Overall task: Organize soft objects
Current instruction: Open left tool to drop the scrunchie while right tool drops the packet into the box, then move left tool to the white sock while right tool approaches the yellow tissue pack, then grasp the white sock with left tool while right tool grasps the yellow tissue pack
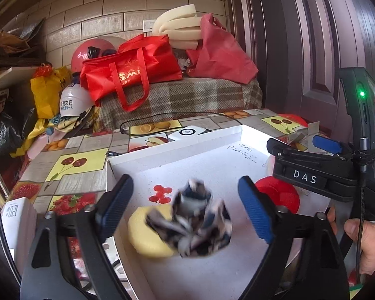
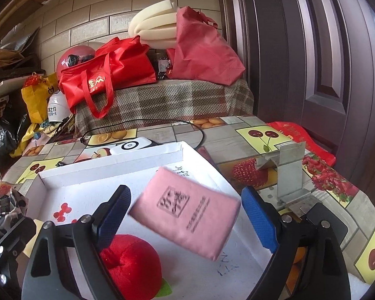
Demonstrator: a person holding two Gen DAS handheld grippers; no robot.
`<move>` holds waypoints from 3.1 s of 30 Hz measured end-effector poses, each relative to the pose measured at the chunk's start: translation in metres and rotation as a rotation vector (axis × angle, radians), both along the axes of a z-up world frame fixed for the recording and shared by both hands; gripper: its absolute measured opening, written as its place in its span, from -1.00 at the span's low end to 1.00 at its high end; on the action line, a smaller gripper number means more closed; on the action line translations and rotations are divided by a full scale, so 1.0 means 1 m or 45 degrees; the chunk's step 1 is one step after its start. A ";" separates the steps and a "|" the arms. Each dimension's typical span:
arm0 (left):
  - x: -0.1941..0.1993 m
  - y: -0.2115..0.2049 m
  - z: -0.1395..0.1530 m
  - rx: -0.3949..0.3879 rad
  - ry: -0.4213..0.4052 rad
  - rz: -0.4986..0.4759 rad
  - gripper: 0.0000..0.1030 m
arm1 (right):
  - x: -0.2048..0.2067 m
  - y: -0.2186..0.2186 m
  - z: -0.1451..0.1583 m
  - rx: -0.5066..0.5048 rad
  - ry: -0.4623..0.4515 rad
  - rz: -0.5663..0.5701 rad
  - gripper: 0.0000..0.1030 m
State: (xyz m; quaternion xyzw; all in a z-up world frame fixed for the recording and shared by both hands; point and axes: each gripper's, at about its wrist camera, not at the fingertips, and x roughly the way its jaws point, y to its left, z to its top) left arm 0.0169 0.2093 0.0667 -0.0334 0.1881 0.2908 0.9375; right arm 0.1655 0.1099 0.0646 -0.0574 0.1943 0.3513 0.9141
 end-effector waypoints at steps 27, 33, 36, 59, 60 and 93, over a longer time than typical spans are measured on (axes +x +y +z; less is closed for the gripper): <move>-0.051 -0.002 0.004 -0.064 -0.129 0.019 1.00 | -0.033 -0.038 0.004 0.082 -0.113 -0.034 1.00; -0.074 0.003 -0.001 -0.157 -0.115 0.040 1.00 | -0.040 -0.052 0.003 0.077 -0.097 -0.040 1.00; -0.086 -0.003 -0.002 -0.160 -0.095 0.032 1.00 | -0.041 -0.061 0.001 0.072 -0.076 -0.043 1.00; -0.128 -0.097 -0.028 -0.144 0.298 -0.297 0.99 | -0.015 -0.184 -0.034 -0.042 0.394 0.027 1.00; -0.127 -0.099 -0.030 -0.154 0.318 -0.305 0.99 | -0.011 -0.189 -0.036 -0.022 0.433 0.059 1.00; -0.112 -0.098 -0.049 -0.263 0.474 -0.347 -0.19 | -0.015 -0.188 -0.043 -0.030 0.547 0.269 -0.09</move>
